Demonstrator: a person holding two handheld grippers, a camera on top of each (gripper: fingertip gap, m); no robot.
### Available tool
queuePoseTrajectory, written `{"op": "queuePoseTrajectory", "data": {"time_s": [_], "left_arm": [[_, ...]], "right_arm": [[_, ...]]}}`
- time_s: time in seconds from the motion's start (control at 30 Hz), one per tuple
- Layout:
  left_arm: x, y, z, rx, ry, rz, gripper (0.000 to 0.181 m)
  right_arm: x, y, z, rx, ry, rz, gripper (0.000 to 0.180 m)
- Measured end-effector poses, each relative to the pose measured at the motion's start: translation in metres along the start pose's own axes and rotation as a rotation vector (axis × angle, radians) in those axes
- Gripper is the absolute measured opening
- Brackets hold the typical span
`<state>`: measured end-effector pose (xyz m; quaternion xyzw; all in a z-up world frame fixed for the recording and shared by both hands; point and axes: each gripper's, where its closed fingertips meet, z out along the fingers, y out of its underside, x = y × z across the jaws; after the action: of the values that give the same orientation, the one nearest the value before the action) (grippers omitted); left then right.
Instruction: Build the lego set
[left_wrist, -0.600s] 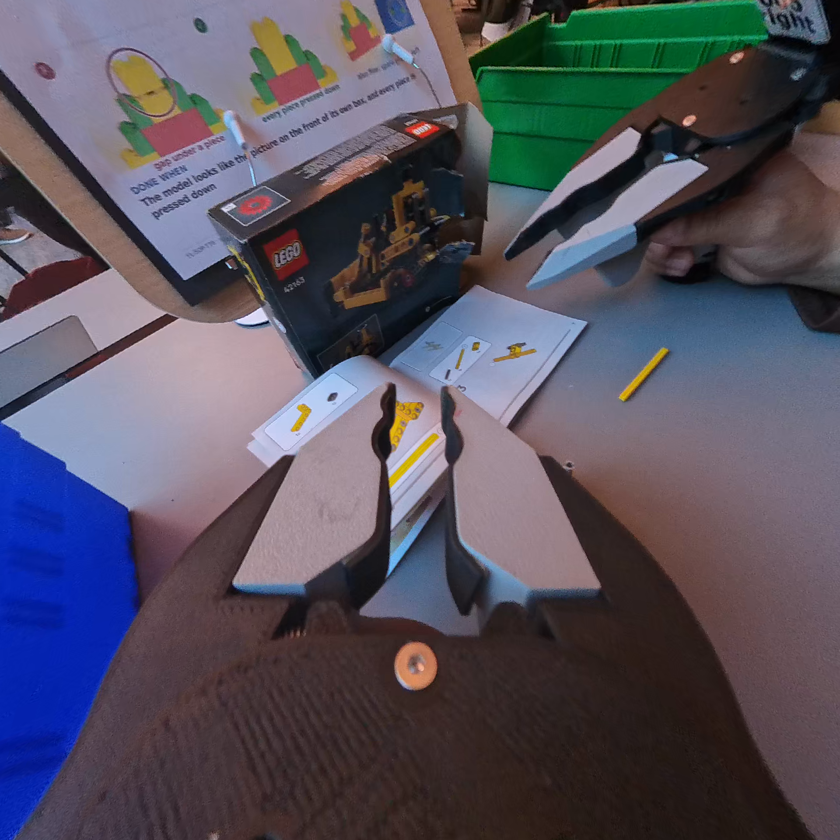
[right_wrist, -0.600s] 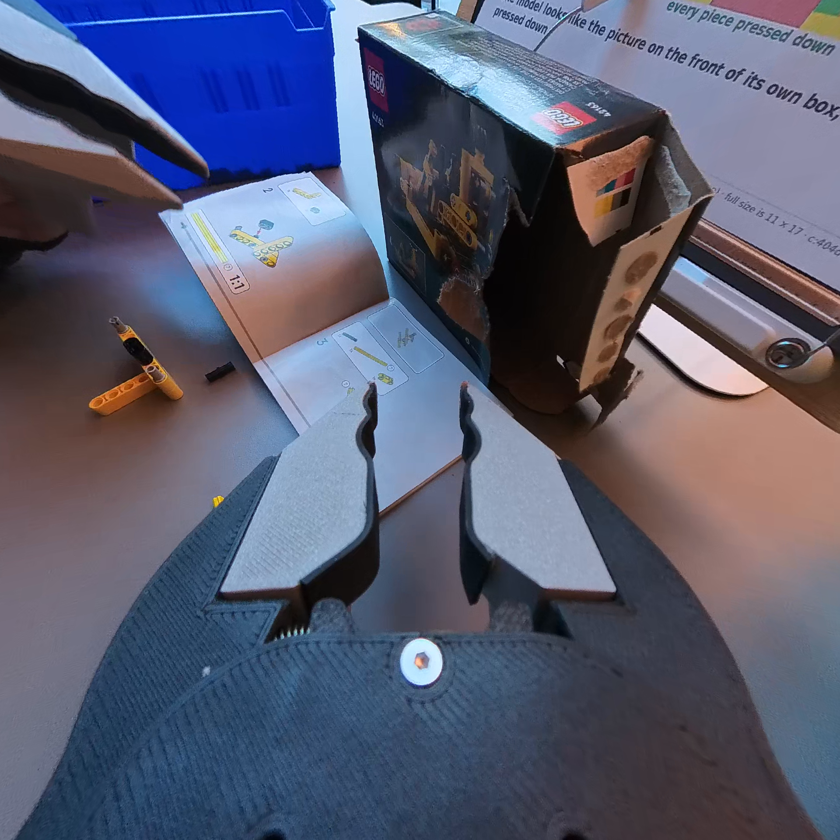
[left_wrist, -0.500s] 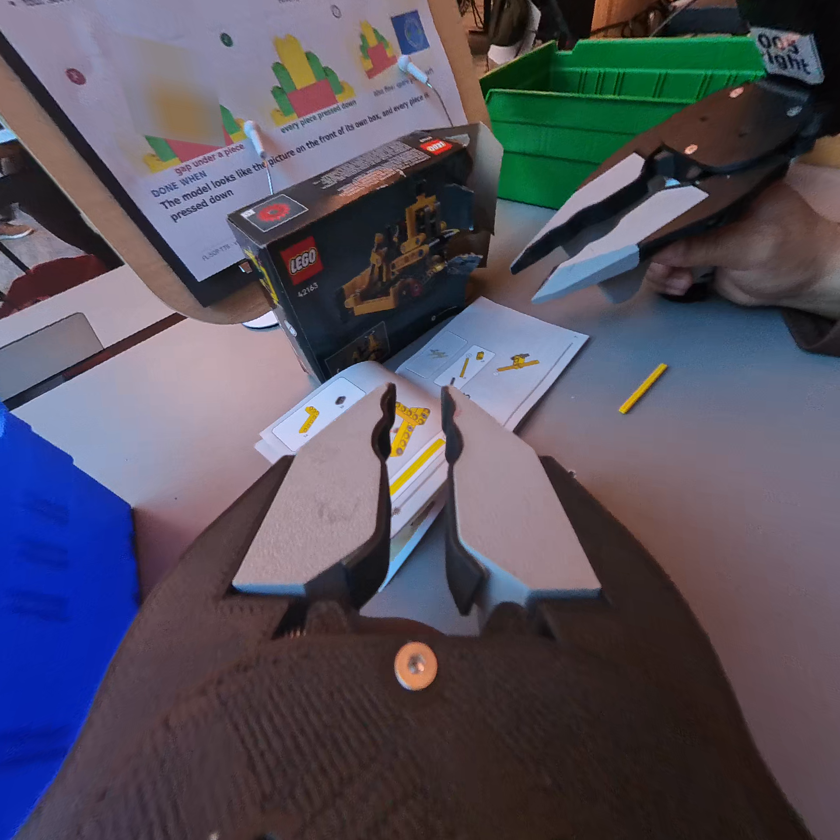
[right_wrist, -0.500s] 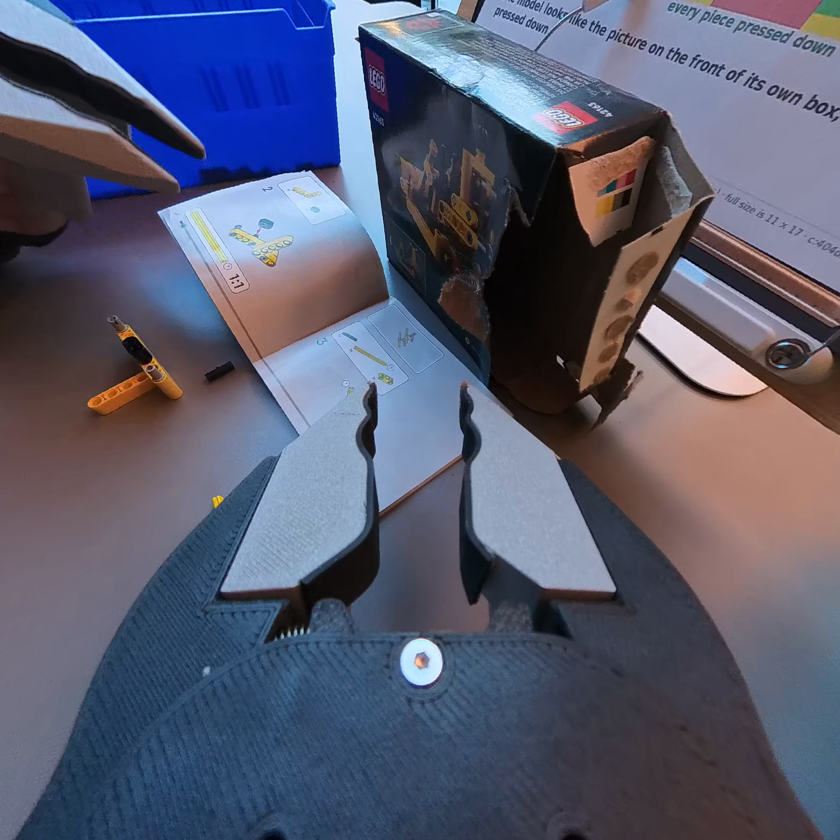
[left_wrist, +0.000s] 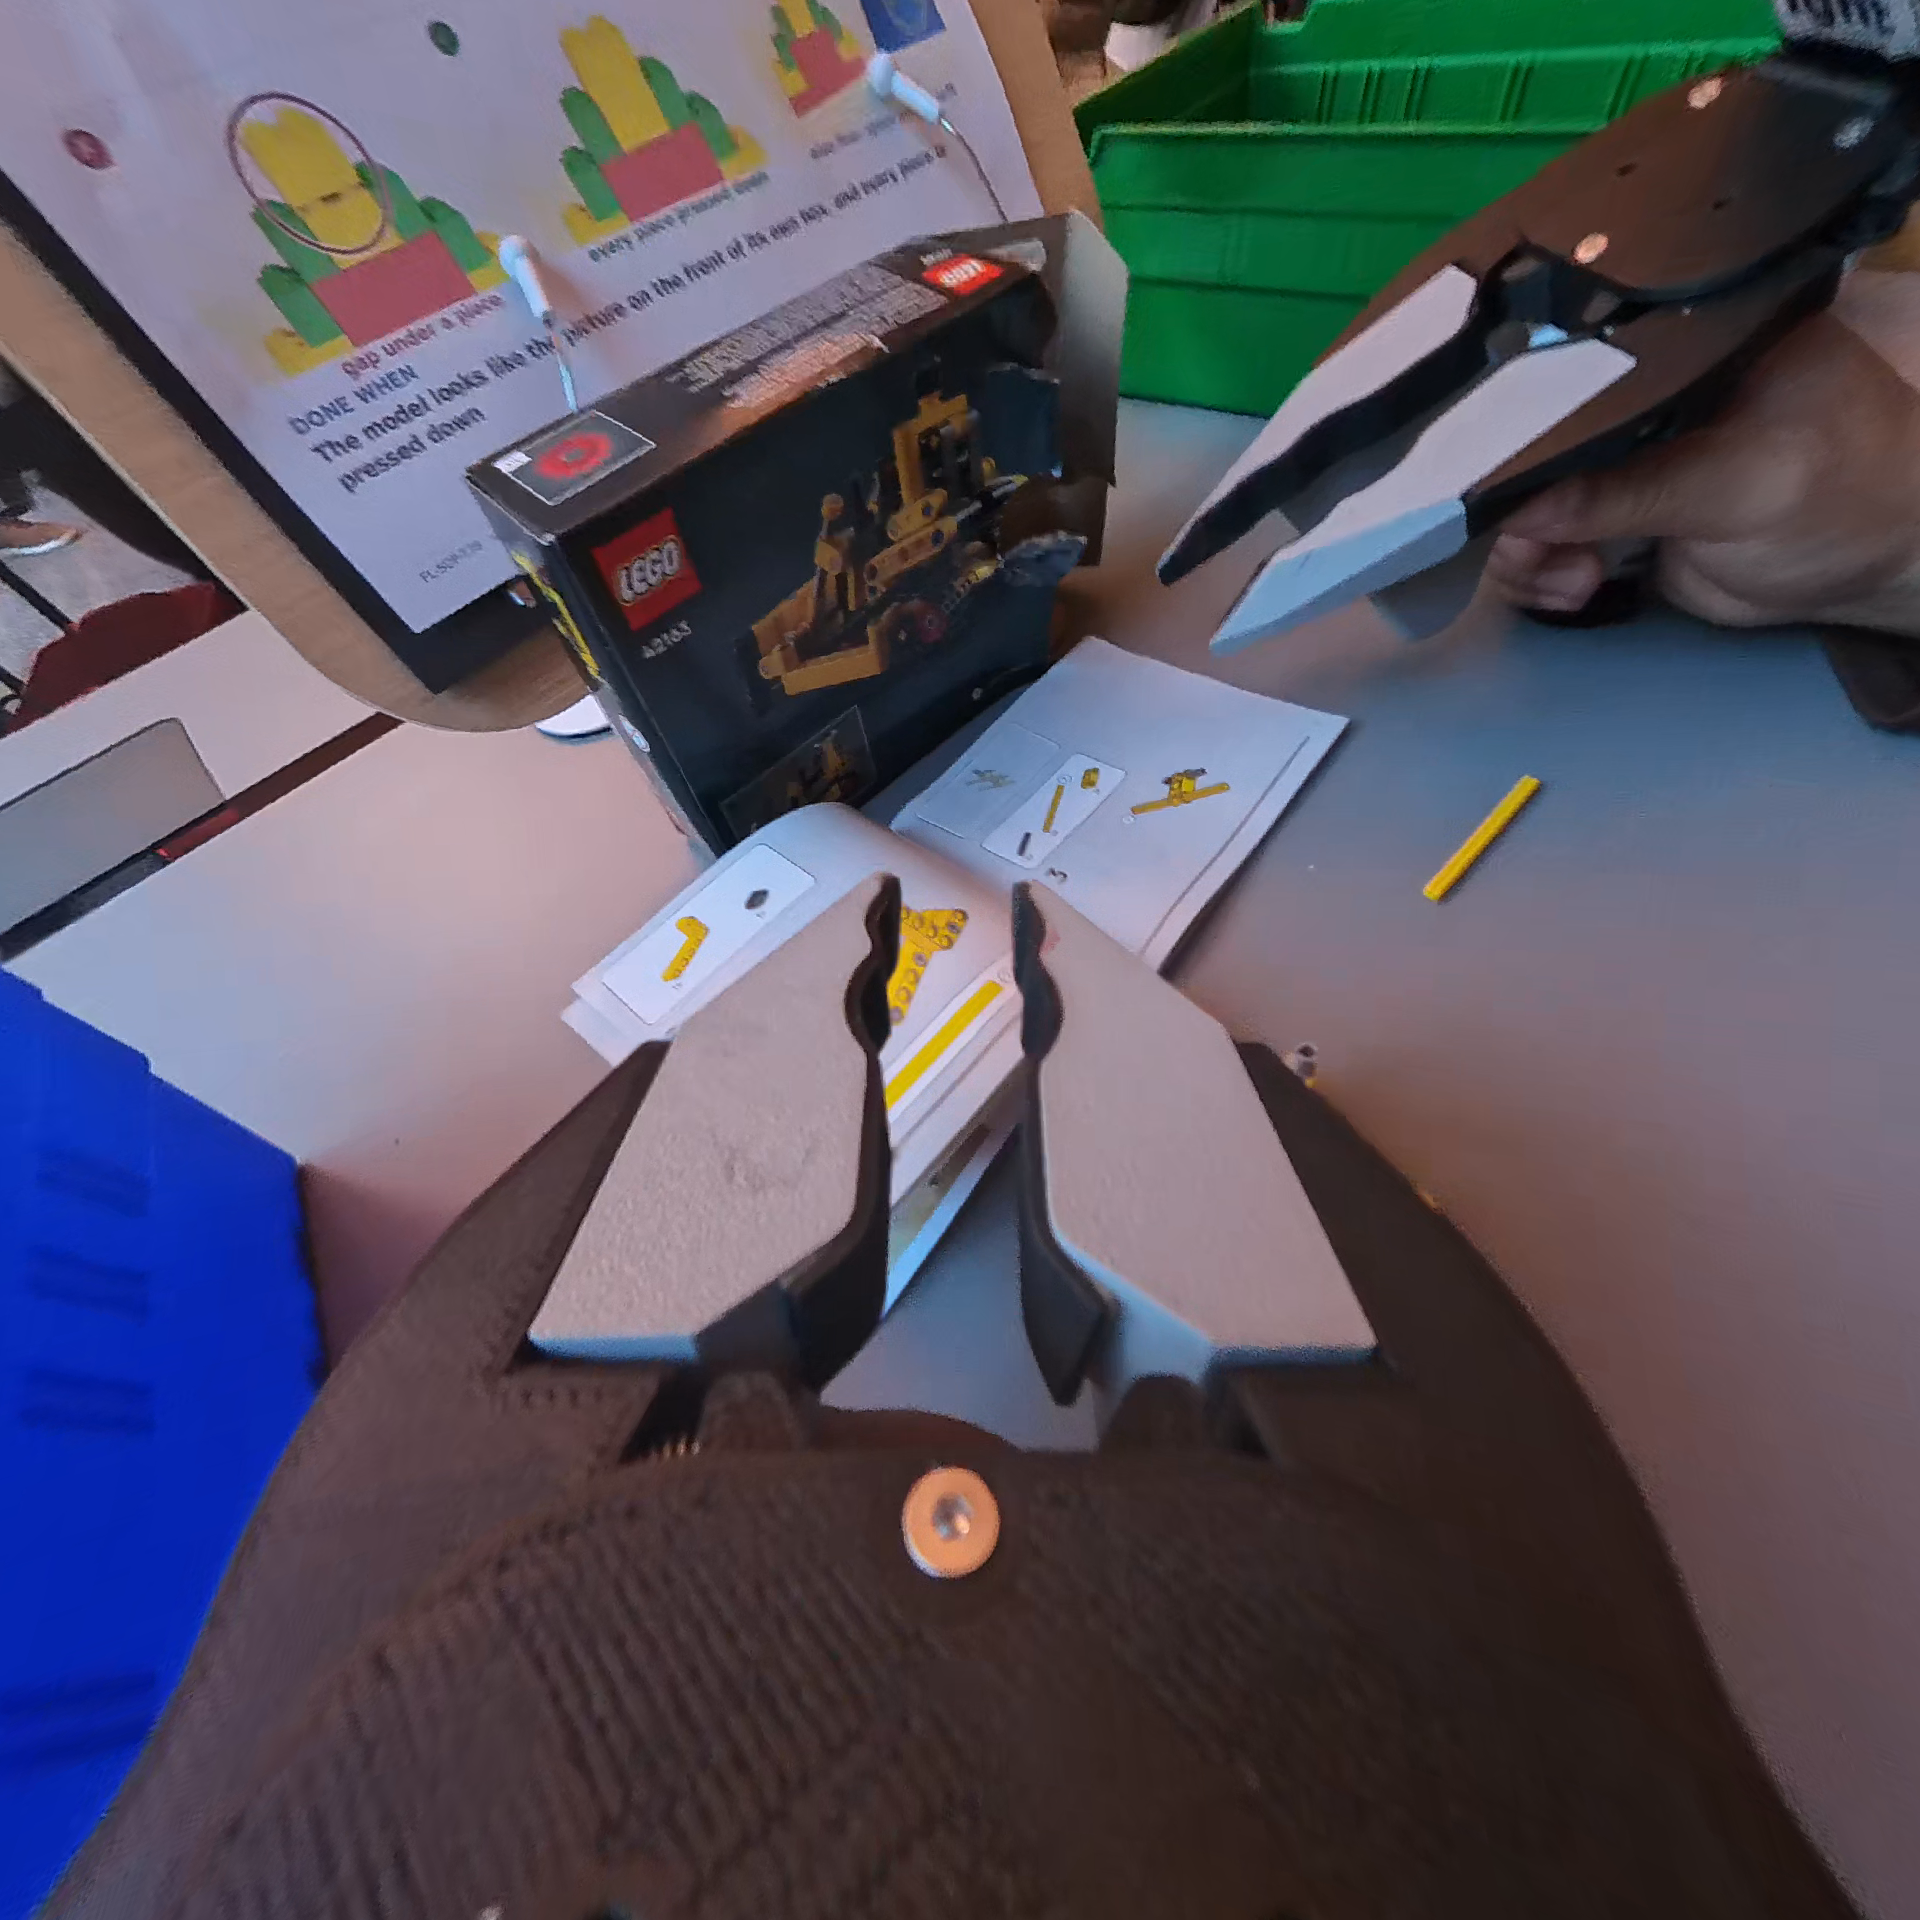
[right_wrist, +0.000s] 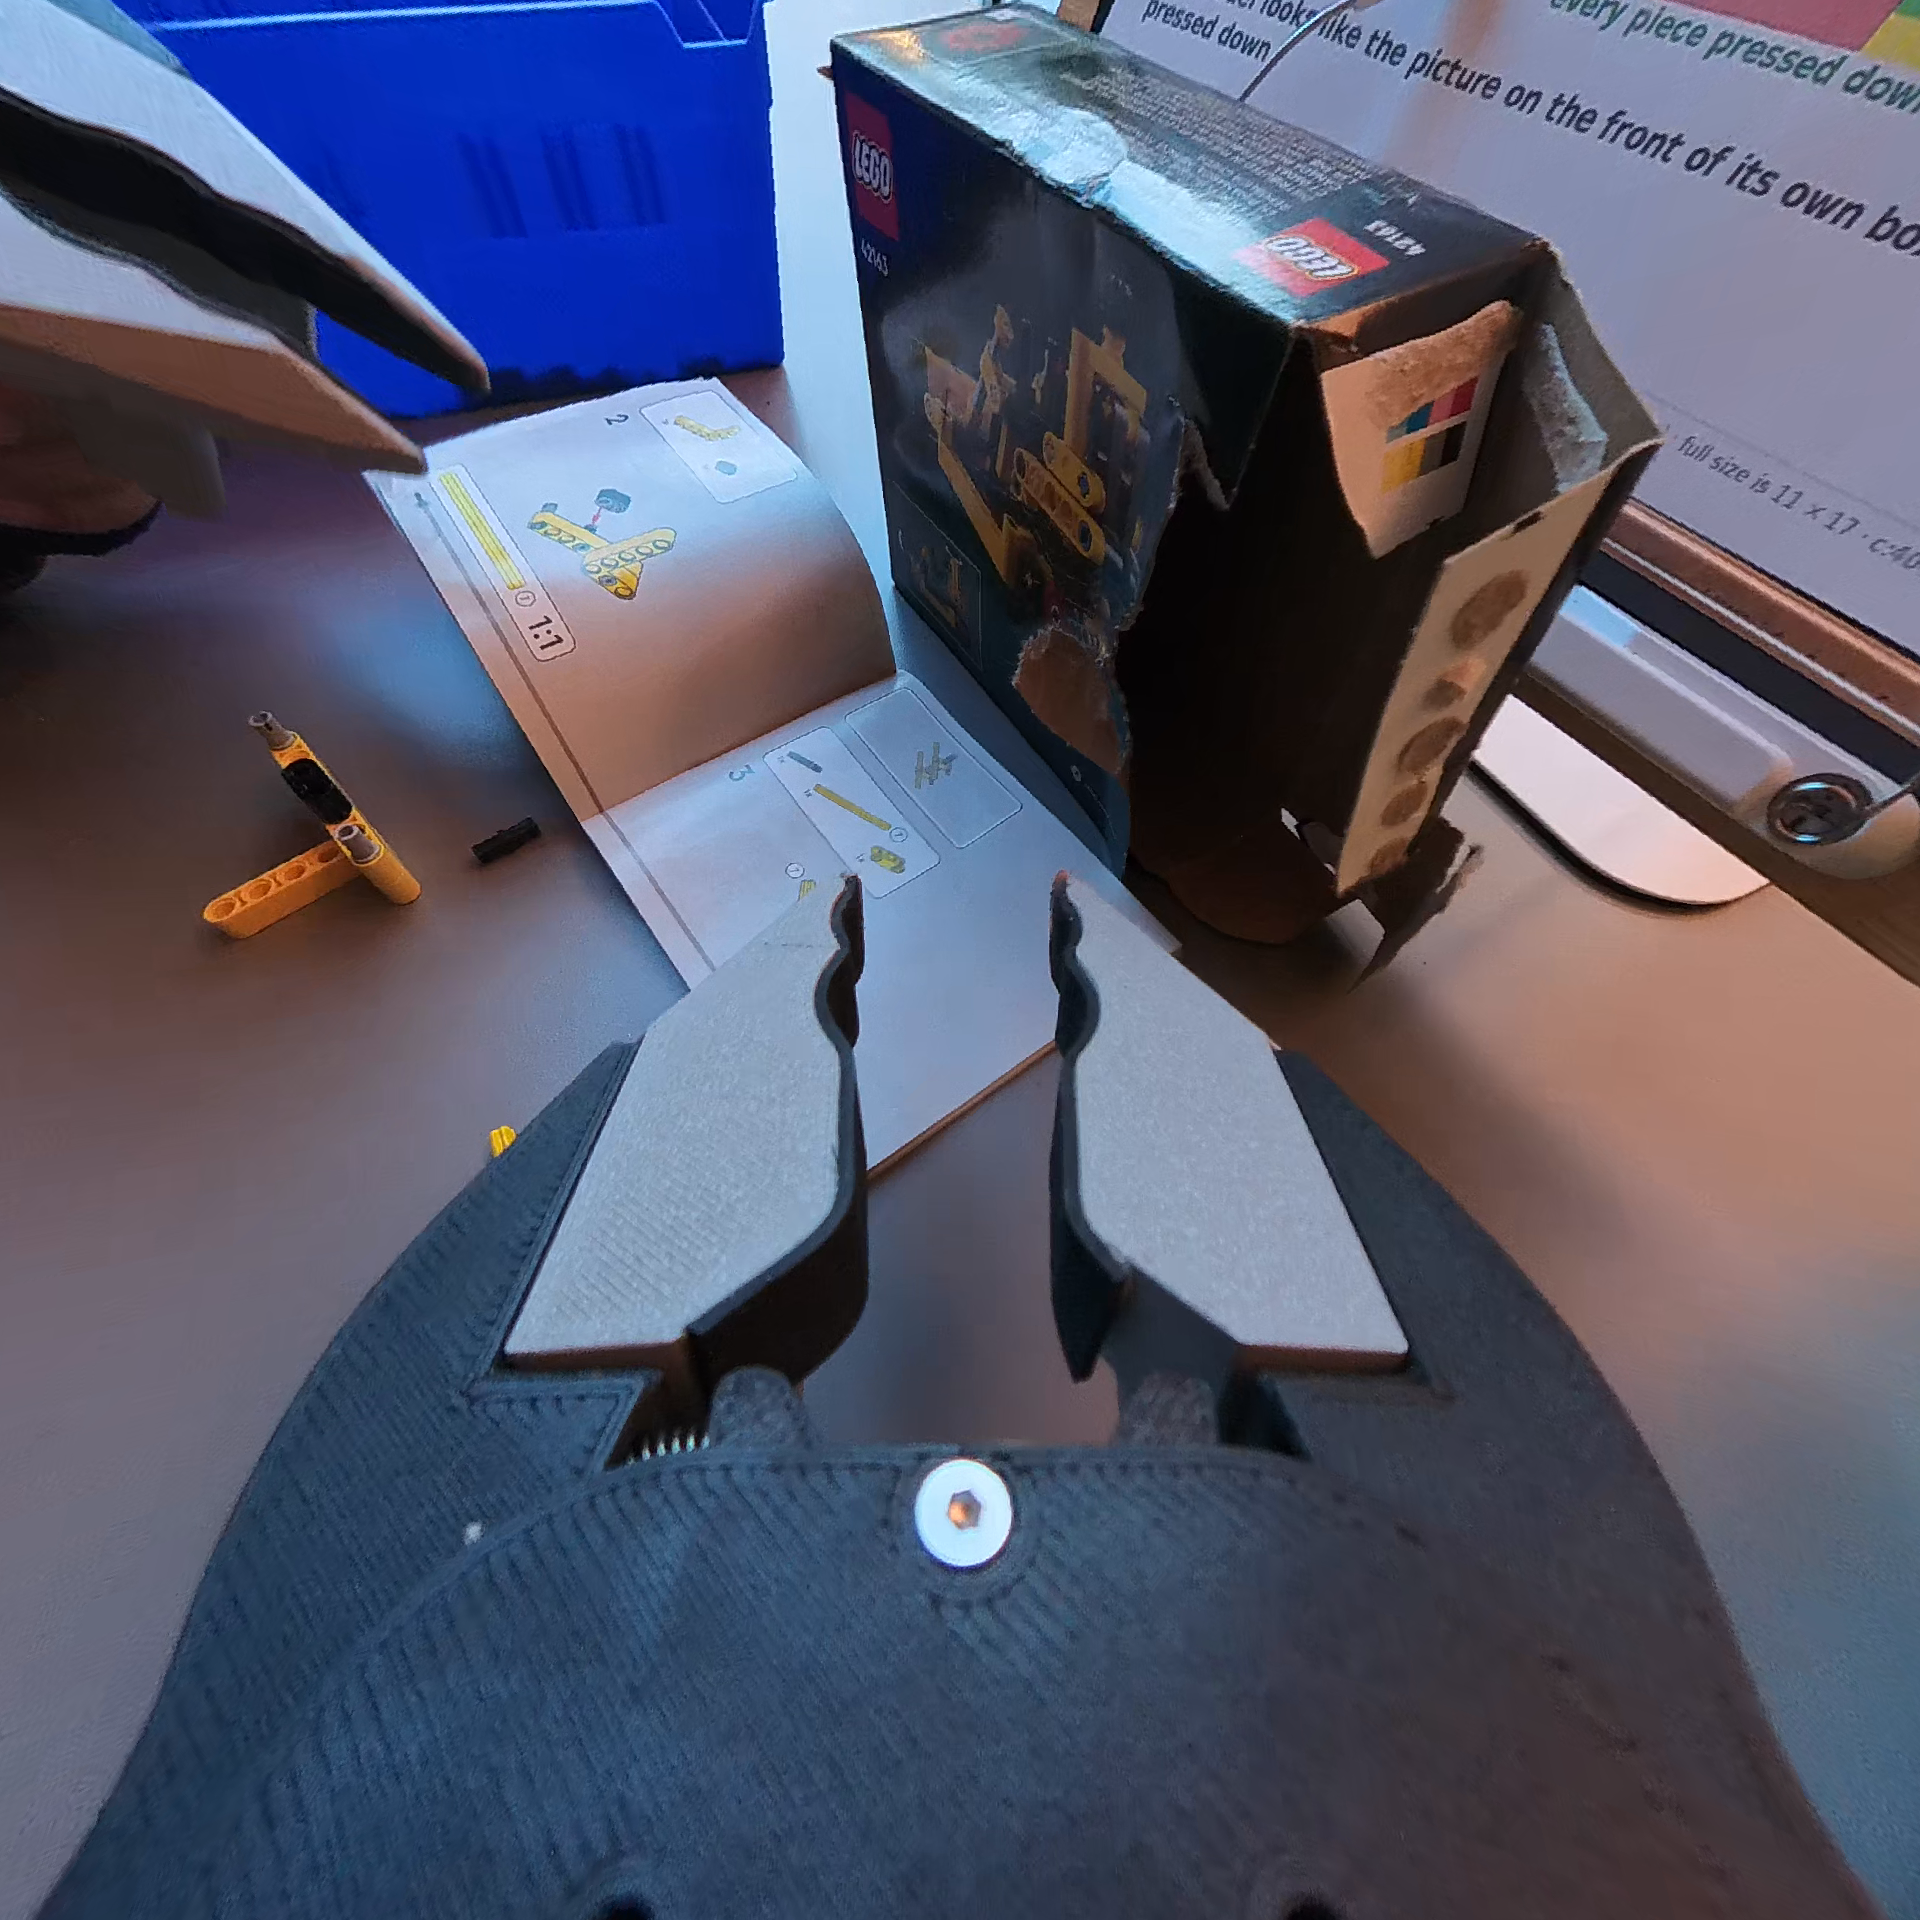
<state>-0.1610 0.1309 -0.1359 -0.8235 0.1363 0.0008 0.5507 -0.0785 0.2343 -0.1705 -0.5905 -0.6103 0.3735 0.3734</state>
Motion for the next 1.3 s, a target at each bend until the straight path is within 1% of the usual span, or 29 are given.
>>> {"op": "queuePoseTrajectory", "data": {"time_s": [0.17, 0.27, 0.33, 0.7, 1.07, 1.3], "left_arm": [[0.007, 0.025, 0.011, -0.125, 0.022, 0.05, 0.019], [0.001, 0.036, 0.014, -0.162, -0.006, 0.08, 0.019], [0.002, 0.039, 0.015, -0.169, 0.008, 0.07, 0.02], [0.006, 0.019, 0.007, -0.092, 0.041, 0.016, 0.02], [0.004, 0.006, 0.001, -0.04, 0.01, 0.046, 0.019], [0.013, -0.001, -0.004, -0.012, 0.03, 0.056, 0.019]], "right_arm": [[-0.011, 0.004, 0.002, -0.032, -0.022, -0.034, 0.031], [-0.017, 0.006, 0.003, -0.048, -0.008, -0.06, 0.032], [-0.02, 0.007, 0.003, -0.051, -0.01, -0.082, 0.032], [-0.022, 0.009, 0.005, -0.069, -0.066, -0.037, 0.031], [-0.024, 0.006, 0.002, -0.045, -0.078, -0.047, 0.03], [-0.024, 0.004, 0.003, -0.035, -0.073, -0.061, 0.03]]}}
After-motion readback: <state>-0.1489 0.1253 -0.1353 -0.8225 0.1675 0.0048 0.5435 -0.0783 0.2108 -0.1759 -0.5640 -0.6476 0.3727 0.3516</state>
